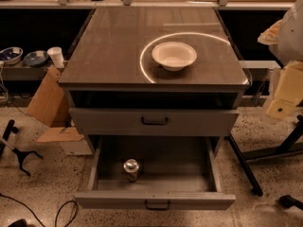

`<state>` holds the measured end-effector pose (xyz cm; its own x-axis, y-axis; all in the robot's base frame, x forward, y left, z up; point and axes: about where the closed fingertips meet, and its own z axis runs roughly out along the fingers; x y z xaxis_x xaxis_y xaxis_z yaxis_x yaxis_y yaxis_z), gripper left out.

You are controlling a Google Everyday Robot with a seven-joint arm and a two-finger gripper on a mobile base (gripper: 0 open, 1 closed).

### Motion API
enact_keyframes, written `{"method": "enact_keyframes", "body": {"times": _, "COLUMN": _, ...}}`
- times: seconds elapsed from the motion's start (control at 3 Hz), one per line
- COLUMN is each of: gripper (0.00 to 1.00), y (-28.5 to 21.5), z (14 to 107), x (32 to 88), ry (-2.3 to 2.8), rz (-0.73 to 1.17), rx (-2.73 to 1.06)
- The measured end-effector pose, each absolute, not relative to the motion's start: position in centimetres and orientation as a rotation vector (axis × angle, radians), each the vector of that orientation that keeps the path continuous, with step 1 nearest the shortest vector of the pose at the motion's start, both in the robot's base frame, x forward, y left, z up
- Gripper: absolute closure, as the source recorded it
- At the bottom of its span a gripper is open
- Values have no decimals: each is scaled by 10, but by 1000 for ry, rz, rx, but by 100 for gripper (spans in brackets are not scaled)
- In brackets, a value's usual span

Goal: Pick orange can from middle drawer and place on counter

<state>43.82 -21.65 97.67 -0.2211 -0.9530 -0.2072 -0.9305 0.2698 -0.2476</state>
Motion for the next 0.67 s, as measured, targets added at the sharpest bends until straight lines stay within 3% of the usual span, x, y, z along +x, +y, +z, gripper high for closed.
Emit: {"method": "enact_keyframes", "body": {"times": 0.67, "gripper": 0, "y": -203, "z": 961, "x": 426, "ry": 2155, "rz": -48, "rx": -1743}}
